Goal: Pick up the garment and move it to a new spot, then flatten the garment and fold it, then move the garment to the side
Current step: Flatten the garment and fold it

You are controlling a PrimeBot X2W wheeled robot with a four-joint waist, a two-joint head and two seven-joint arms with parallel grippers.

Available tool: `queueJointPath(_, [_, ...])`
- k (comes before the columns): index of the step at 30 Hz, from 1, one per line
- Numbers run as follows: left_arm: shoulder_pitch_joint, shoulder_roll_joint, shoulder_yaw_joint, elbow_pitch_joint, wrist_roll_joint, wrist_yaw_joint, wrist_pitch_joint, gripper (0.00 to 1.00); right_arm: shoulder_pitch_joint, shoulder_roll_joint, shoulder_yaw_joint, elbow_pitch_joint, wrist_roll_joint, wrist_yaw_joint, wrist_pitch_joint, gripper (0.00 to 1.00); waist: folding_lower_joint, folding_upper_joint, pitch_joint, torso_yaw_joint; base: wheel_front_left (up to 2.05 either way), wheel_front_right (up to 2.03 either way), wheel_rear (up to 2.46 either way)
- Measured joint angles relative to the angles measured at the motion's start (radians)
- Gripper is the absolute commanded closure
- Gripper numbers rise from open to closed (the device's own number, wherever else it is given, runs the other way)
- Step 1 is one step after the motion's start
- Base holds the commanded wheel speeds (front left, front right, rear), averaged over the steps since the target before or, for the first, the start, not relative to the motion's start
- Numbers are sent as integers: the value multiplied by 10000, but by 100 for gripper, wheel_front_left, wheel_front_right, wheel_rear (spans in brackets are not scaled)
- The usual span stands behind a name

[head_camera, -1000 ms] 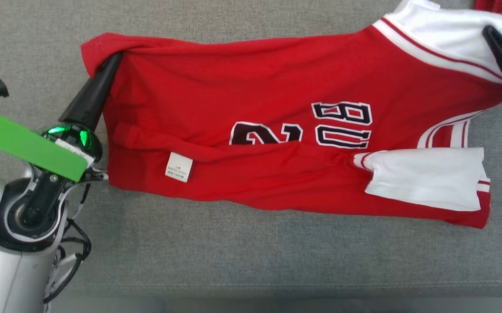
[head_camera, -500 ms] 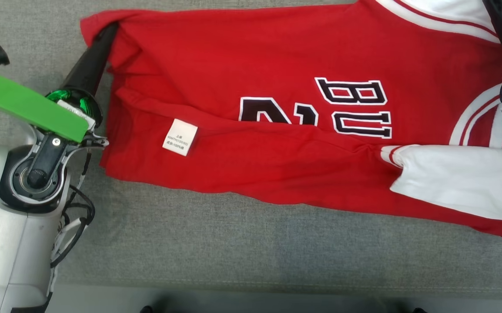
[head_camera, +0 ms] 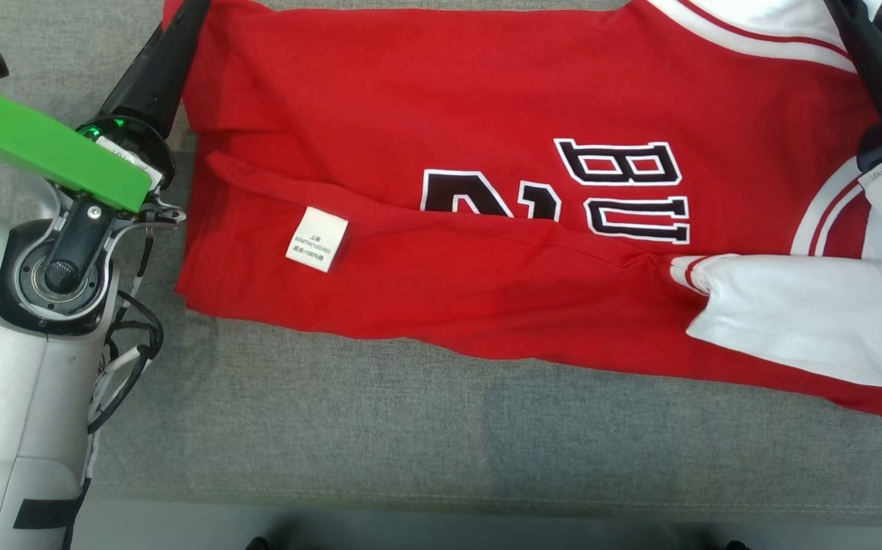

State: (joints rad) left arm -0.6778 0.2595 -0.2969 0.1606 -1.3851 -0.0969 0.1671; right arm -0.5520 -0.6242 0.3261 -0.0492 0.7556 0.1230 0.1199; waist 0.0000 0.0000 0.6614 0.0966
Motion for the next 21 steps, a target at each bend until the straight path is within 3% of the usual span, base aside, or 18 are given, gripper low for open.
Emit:
queueJointPath(7, [-300, 8, -150, 441, 199, -31, 169, 0, -188, 61, 194, 278, 0, 2, -4, 100, 0, 0, -14, -68, 0, 0, 0])
queueJointPath(9, [-377, 10, -173, 550, 240, -42, 173, 20, -190, 82, 267, 347, 0, 2, -6, 100, 0, 0, -18, -83, 0, 0, 0])
queueJointPath(10, [-430, 10, -190, 604, 263, -42, 188, 38, -193, 96, 313, 380, 0, 2, -10, 100, 0, 0, -19, -90, 0, 0, 0])
queueJointPath(11, [-471, 12, -213, 660, 265, -42, 236, 38, -196, 105, 353, 414, 0, 2, -19, 100, 0, 0, -22, -96, 0, 0, 0])
queueJointPath(12, [-511, 12, -240, 727, 276, -44, 257, 55, -203, 111, 391, 449, 0, 2, -21, 100, 0, 0, -25, -101, 0, 0, 0])
queueJointPath(14, [-602, 13, -259, 851, 343, -54, 257, 71, -239, 117, 468, 495, 0, 2, -48, 100, 0, 0, -32, -111, 0, 0, 0])
queueJointPath(15, [-640, 12, -263, 905, 345, -58, 257, 97, -268, 121, 510, 512, 0, 2, -48, 100, 0, 0, -35, -115, 0, 0, 0])
queueJointPath(21, [-763, -6, -295, 1187, 424, -144, 211, 100, -376, 117, 708, 648, 2, 2, -138, 100, 0, 0, -78, -134, 0, 0, 0])
